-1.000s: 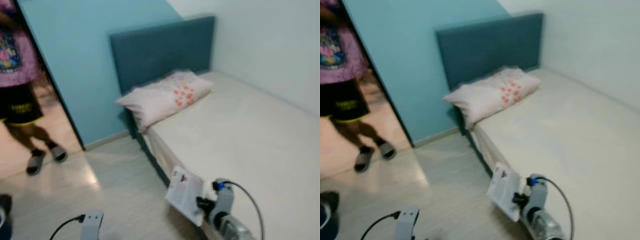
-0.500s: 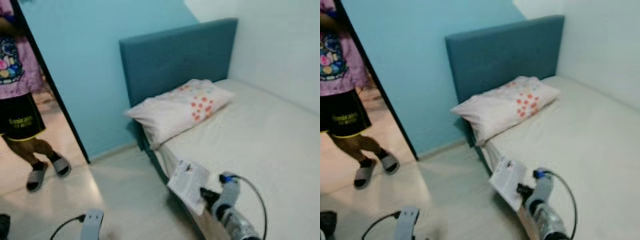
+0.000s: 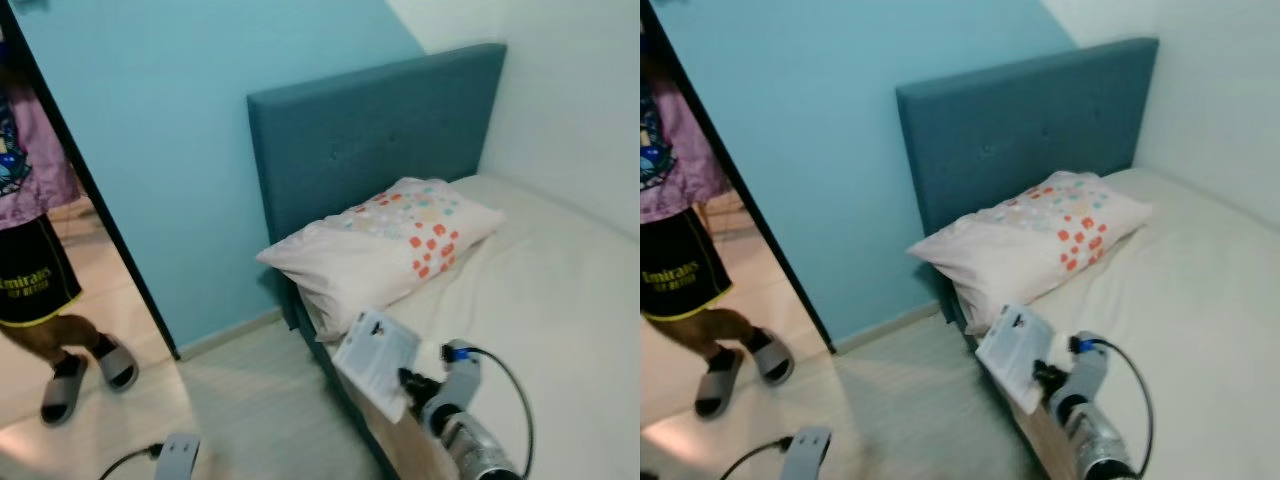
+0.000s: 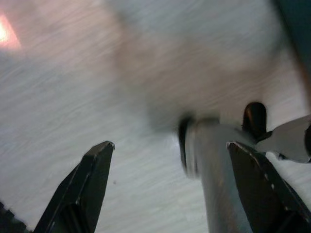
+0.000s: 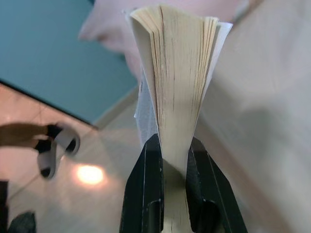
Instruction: Clean up the room
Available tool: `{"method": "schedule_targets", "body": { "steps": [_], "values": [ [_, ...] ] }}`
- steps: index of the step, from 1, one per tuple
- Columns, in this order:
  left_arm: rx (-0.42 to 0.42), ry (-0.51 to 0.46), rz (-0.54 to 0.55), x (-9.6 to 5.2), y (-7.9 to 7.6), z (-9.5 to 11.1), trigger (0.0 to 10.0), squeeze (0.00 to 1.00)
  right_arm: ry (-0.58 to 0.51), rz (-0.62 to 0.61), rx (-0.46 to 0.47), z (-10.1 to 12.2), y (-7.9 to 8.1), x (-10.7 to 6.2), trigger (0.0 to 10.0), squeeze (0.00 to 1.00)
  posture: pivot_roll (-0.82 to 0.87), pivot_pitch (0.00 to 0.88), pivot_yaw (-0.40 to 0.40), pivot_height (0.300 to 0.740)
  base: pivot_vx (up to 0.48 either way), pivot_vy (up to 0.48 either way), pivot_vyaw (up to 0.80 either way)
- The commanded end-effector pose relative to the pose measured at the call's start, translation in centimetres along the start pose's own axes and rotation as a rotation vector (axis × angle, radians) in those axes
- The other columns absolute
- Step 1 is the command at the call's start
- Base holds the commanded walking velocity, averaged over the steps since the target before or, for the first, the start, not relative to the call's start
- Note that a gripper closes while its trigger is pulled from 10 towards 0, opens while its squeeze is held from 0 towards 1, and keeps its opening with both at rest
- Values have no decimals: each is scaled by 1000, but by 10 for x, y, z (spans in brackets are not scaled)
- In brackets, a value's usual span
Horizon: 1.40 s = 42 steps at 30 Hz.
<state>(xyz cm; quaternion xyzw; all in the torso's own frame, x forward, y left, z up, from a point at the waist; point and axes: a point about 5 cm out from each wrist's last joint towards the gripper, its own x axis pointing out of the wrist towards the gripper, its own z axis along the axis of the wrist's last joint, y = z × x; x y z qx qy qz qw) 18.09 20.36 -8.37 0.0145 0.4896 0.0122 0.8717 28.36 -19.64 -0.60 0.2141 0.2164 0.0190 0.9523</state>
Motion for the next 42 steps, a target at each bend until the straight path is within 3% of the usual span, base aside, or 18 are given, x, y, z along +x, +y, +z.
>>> {"method": "schedule_targets", "body": {
  "steps": [1, 10, 18, 21, 23, 34, 38, 42],
  "values": [
    [-17, 11, 3, -1, 2, -4, 10000, 0, 3, 9, 13, -3, 8, 3, 10000, 0, 29, 0, 26, 740, 0, 0, 0],
    [14, 17, -23, 2, -16, 2, 10000, 0, 6, -36, 38, -1, 1, 1, 10000, 0, 23, 0, 29, 740, 0, -344, 0],
    [3, 25, 5, 3, -21, 2, 10000, 0, 38, -79, 44, -6, -4, 0, 10000, 0, 22, 0, 30, 740, 0, -162, 0],
    [11, 36, 10, 2, -20, -5, 10000, 0, 44, -89, 53, -7, -4, -1, 10000, 0, 21, 0, 32, 740, 0, 0, 0],
    [13, 50, 22, 0, -11, -14, 10000, 0, 49, -83, 72, -8, -3, 0, 10000, 0, 21, 0, 34, 740, 0, 0, 0],
    [16, 54, 51, -3, 11, -16, 10000, 0, 79, -65, 79, -15, 2, 0, 10000, 0, 22, 0, 34, 740, 0, 0, 0],
    [20, 53, 39, -1, 0, -14, 10000, 0, 81, -71, 112, -13, 2, 1, 10000, 0, 22, 0, 34, 730, 0, 0, 0],
    [21, 24, 30, 2, -8, 5, 10000, 0, 45, -91, 186, -6, -2, 2, 10000, 0, 22, 0, 34, 710, 0, 0, 0]
  ]
}}
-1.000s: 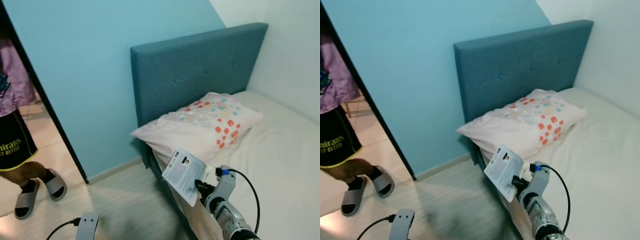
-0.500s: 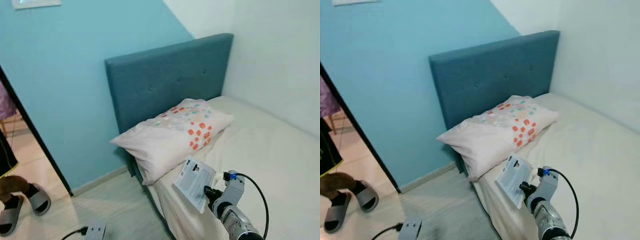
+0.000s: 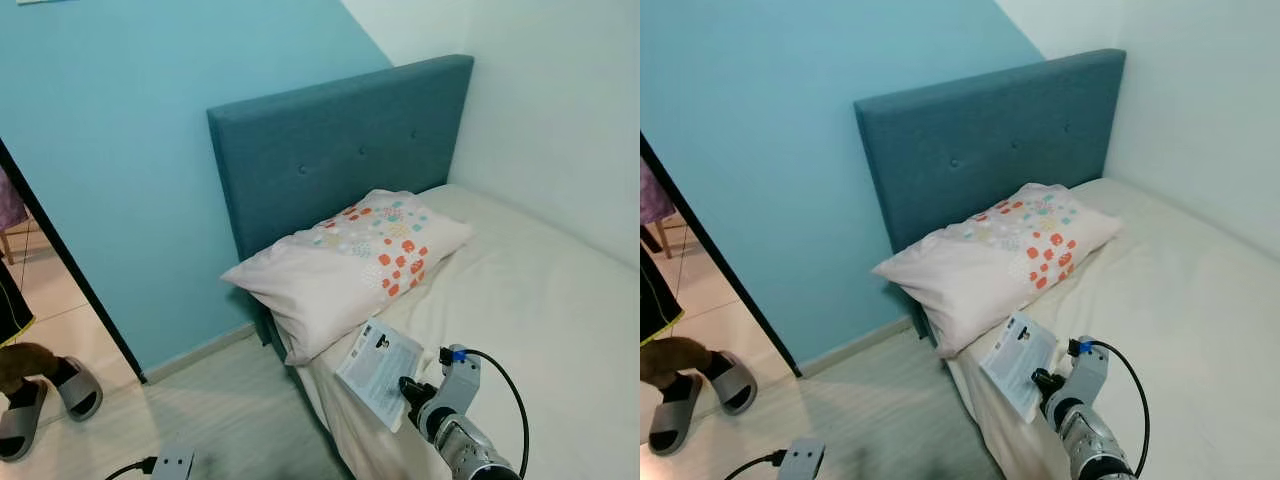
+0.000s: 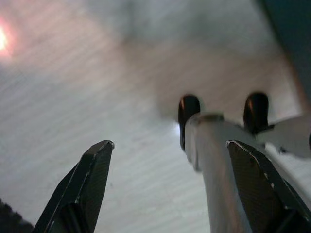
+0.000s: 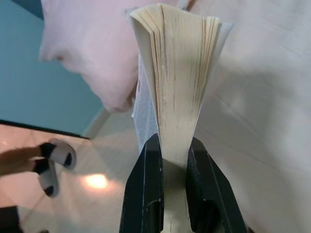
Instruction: Clean up the room
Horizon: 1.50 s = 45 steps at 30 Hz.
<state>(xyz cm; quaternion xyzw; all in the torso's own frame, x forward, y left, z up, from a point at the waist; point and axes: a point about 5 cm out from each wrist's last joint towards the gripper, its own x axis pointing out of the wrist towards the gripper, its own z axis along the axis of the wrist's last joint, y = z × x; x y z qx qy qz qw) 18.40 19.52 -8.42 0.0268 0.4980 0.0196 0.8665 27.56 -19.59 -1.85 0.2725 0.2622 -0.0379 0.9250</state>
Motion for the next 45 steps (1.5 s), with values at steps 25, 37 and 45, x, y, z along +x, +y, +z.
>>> {"method": "schedule_targets", "body": {
  "steps": [25, 37, 45],
  "values": [
    [107, -51, 14, -5, 20, -12, 10000, 0, -126, 11, 253, 25, -1, 3, 10000, 0, 82, 0, 61, 595, 0, 0, 0],
    [154, -256, 48, -8, 36, 38, 10000, 0, -267, 5, 317, 68, -19, -2, 10000, 0, 183, 90, 120, 561, 0, 0, 0],
    [152, -311, 117, -15, 64, 42, 10000, 0, -317, 61, 286, 108, -10, 0, 10000, 0, 242, 156, 135, 561, 0, 0, 0]
  ]
}}
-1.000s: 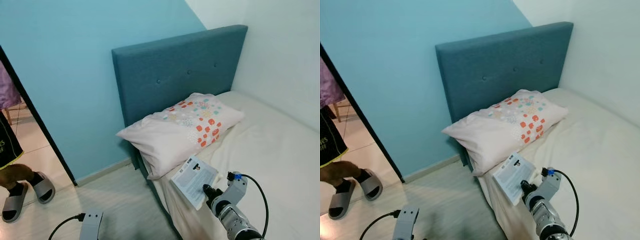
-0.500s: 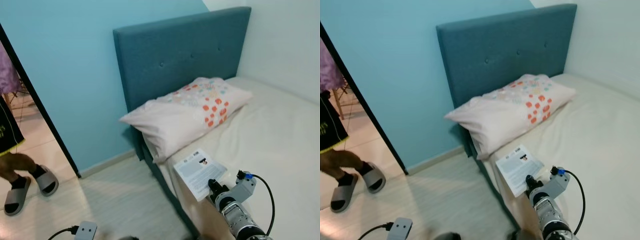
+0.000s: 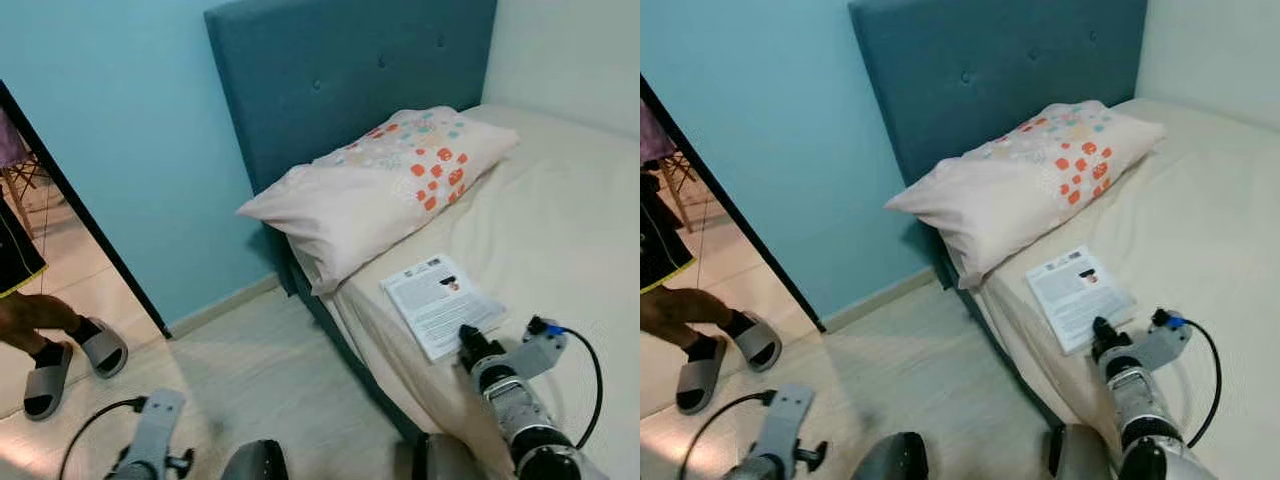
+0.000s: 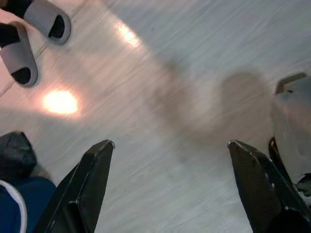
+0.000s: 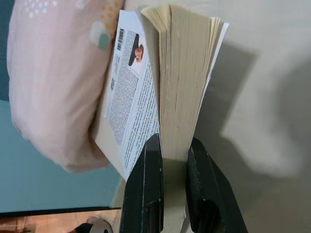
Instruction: Clean up the room
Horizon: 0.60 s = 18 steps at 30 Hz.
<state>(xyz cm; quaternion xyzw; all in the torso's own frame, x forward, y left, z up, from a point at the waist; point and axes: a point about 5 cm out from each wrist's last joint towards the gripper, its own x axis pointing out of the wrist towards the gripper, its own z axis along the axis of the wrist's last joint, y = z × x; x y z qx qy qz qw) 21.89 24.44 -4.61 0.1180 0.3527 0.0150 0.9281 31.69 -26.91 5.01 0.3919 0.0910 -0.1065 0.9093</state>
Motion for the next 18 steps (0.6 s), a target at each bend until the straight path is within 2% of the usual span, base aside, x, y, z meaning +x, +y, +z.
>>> {"method": "schedule_targets", "body": {
  "steps": [1, 4, 8, 15, 16, 17, 18],
  "values": [
    [5, 3, 37, -6, 18, -9, 10000, 0, 42, 45, -12, 2, 15, 7, 10000, 0, 260, 178, 138, 561, 0, 0, 0],
    [29, 4, 49, -13, 29, -17, 10000, 0, 91, 86, -74, 4, 26, 12, 10000, 0, 283, 209, 145, 561, 0, 0, 0],
    [57, 9, 49, -19, 36, -26, 10000, 0, 134, 99, -109, 0, 29, 13, 10000, 0, 302, 242, 154, 561, 0, 0, 0],
    [68, 28, 54, -28, 44, -38, 10000, 0, 153, 88, -114, 2, 25, 12, 10000, 0, 319, 265, 163, 561, 0, 0, 0],
    [72, 32, 54, -29, 46, -40, 10000, 0, 159, 84, -125, 3, 23, 11, 10000, 8, 319, 267, 165, 561, 0, 0, 0],
    [73, 36, 53, -30, 46, -41, 10000, 0, 160, 66, -145, 4, 20, 10, 10000, 75, 319, 267, 165, 561, 0, 0, 0],
    [73, 36, 53, -30, 46, -41, 10000, 0, 160, 66, -145, 4, 20, 10, 10000, 75, 319, 267, 165, 561, 0, 0, 0]
  ]
}}
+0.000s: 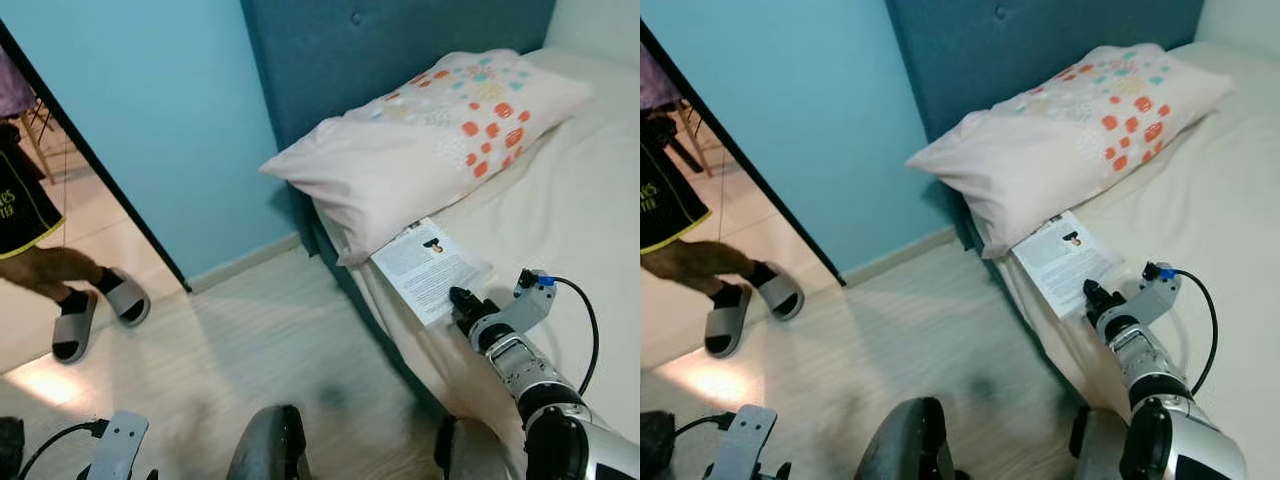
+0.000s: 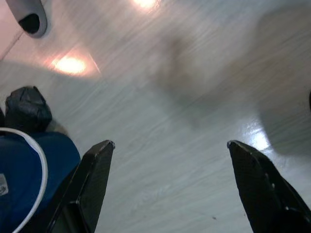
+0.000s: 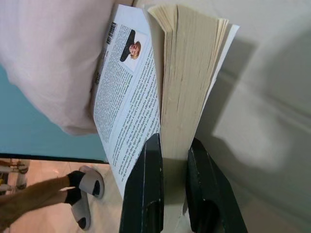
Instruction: Clean up the room
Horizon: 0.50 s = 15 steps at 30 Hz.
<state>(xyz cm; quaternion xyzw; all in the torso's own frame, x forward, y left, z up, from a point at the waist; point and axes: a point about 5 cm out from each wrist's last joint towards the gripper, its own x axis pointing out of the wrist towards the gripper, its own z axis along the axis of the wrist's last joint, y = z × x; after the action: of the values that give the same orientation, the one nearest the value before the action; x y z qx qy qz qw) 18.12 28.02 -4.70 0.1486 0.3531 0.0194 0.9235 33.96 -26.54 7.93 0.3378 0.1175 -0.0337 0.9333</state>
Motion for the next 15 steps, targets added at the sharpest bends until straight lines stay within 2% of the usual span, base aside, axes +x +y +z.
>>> {"method": "schedule_targets", "body": {
  "steps": [1, 5, 8, 13, 15],
  "values": [
    [20, 34, 22, -6, 14, -10, 10000, 0, 74, -51, -19, -16, -9, -4, 10000, 75, 319, 267, 165, 561, 0, 0, 0],
    [22, 32, 17, -6, 14, -9, 10000, 0, 40, -82, -19, -6, -15, -7, 10000, 75, 312, 263, 171, 561, 0, 0, 0],
    [25, 34, 7, -6, 13, -8, 10000, 0, -19, -108, -9, 13, -22, -10, 10000, 71, 305, 258, 173, 561, 0, 0, 0],
    [26, 38, 4, -5, 12, -8, 10000, 0, -30, -114, -18, 20, -26, -12, 10000, 71, 298, 255, 170, 561, 0, 0, 0],
    [24, 52, 6, -5, 13, -10, 10000, 0, -36, -128, -45, 30, -32, -17, 10000, 63, 285, 252, 166, 561, 0, 0, 0]
  ]
}}
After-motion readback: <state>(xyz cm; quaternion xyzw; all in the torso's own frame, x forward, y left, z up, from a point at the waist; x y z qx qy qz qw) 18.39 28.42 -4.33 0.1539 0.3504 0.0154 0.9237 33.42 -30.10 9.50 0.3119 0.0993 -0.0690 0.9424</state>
